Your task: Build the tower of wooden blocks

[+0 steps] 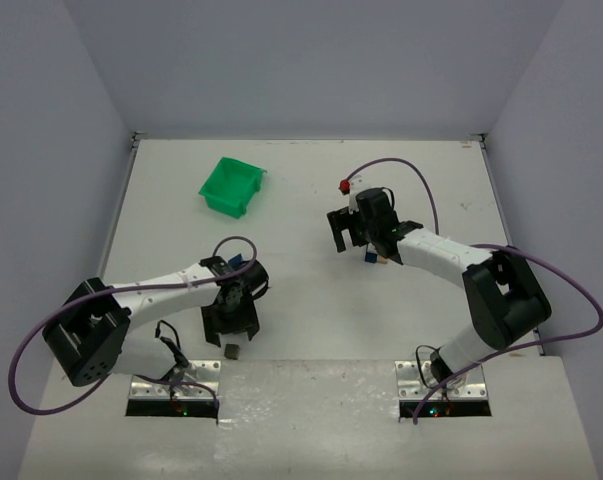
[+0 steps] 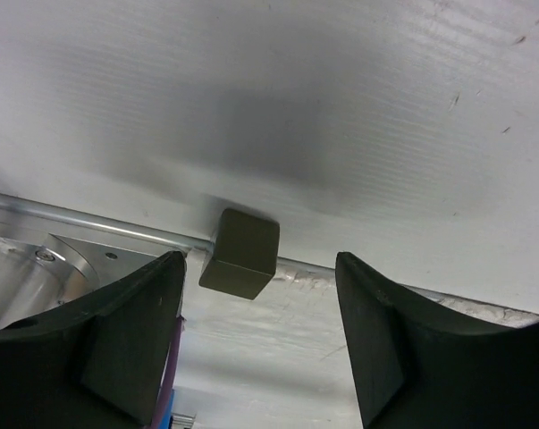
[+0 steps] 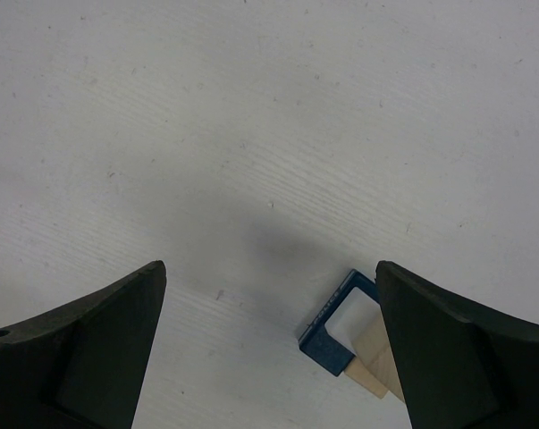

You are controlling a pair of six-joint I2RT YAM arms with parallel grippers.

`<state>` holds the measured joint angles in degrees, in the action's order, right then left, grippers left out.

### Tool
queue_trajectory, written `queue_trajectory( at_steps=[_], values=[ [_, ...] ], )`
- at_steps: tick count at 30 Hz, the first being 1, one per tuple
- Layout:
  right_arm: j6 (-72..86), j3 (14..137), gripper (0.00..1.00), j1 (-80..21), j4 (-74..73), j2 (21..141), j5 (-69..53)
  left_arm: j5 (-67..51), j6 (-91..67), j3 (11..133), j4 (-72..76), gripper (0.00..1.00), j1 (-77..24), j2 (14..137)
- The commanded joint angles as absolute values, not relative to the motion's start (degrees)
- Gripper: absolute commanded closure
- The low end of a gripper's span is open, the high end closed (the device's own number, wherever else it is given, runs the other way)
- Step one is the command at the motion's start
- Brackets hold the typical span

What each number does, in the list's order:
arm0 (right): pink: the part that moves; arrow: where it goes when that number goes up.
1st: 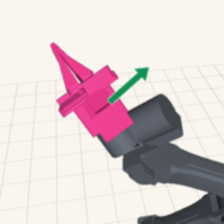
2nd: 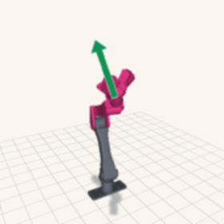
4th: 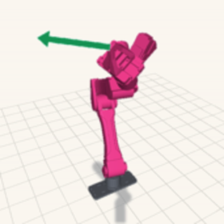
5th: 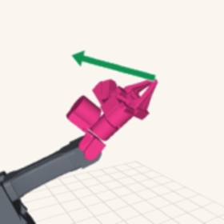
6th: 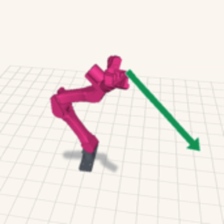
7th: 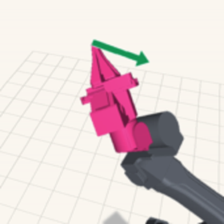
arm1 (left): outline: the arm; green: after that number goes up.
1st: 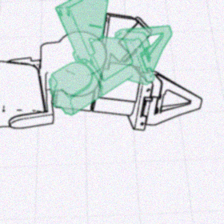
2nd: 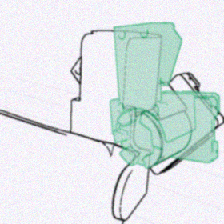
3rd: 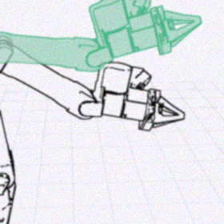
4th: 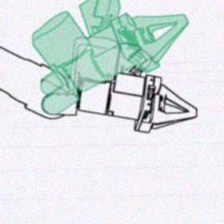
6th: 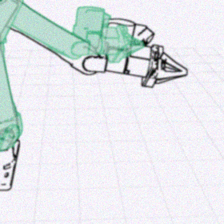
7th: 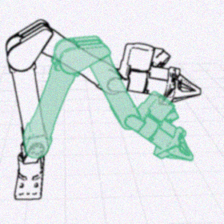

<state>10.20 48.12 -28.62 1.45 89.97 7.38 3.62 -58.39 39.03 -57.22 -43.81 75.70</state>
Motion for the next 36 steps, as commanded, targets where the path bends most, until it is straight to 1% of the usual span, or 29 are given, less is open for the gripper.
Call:
queue_trajectory(
  at_steps=[1, 4, 7, 11, 14, 19, 21, 24, 28, 29, 30, 32, 34, 36],
  values=[
    [11.0, 49.1, 0.01, -28.6, 2.8, 89.2, 7.8, 0.4, -57.0, 37.9, -56.8, 0.4, -45.4, 76.5],
    [10.9, 49.0, 0.01, -28.6, 2.7, 89.0, 8.0, 0.0, -56.7, 37.7, -56.1, 0.4, -46.8, 78.0],
    [11.0, 49.2, 0.01, -28.6, 2.8, 89.3, 8.2, -1.2, -56.7, 37.5, -55.5, 0.43, -48.1, 79.8],
    [11.0, 49.4, 0.01, -28.6, 2.7, 90.0, 8.2, -0.8, -56.4, 38.0, -55.1, 0.54, -48.3, 80.8],
    [11.0, 49.9, 0.01, -28.6, 2.6, 90.5, 8.4, -0.3, -56.3, 38.4, -55.0, 0.6, -48.3, 81.2],
    [11.3, 49.9, 0.01, -28.6, 2.4, 90.2, 8.5, -0.3, -55.9, 39.8, -55.0, 0.79, -48.3, 81.3],
    [11.5, 49.5, 0.01, -28.6, 2.5, 89.5, 8.2, 2.1, -55.2, 42.0, -55.9, 0.82, -48.3, 81.2],
    [11.9, 49.1, 0.01, -28.6, 2.7, 88.3, 8.0, 5.4, -53.2, 47.8, -56.2, 0.89, -48.3, 81.4],
    [13.7, 48.8, 0.01, -27.0, 2.3, 85.9, 11.0, 9.6, -47.7, 57.4, -52.9, 0.9, -48.3, 84.3],
    [14.9, 48.8, 0.01, -25.8, 2.0, 85.0, 9.6, 10.1, -46.2, 59.4, -51.9, 0.91, -48.3, 85.2],
    [16.8, 48.6, 0.01, -23.8, 1.5, 84.1, 7.3, 10.7, -45.0, 63.1, -51.2, 0.92, -48.3, 86.2],
    [23.9, 47.3, 0.01, -17.0, 1.2, 81.3, 1.1, 12.3, -42.4, 69.0, -48.9, 0.99, -48.4, 89.1],
    [26.5, 45.6, 0.01, -11.4, 0.8, 78.4, 2.5, 11.7, -38.9, 73.5, -47.5, 1.0, -48.5, 93.0],
    [28.8, 44.1, 0.01, -8.3, 0.4, 76.8, 4.2, 9.7, -35.1, 80.5, -46.9, 1.0, -48.6, 96.0]
  ],
)
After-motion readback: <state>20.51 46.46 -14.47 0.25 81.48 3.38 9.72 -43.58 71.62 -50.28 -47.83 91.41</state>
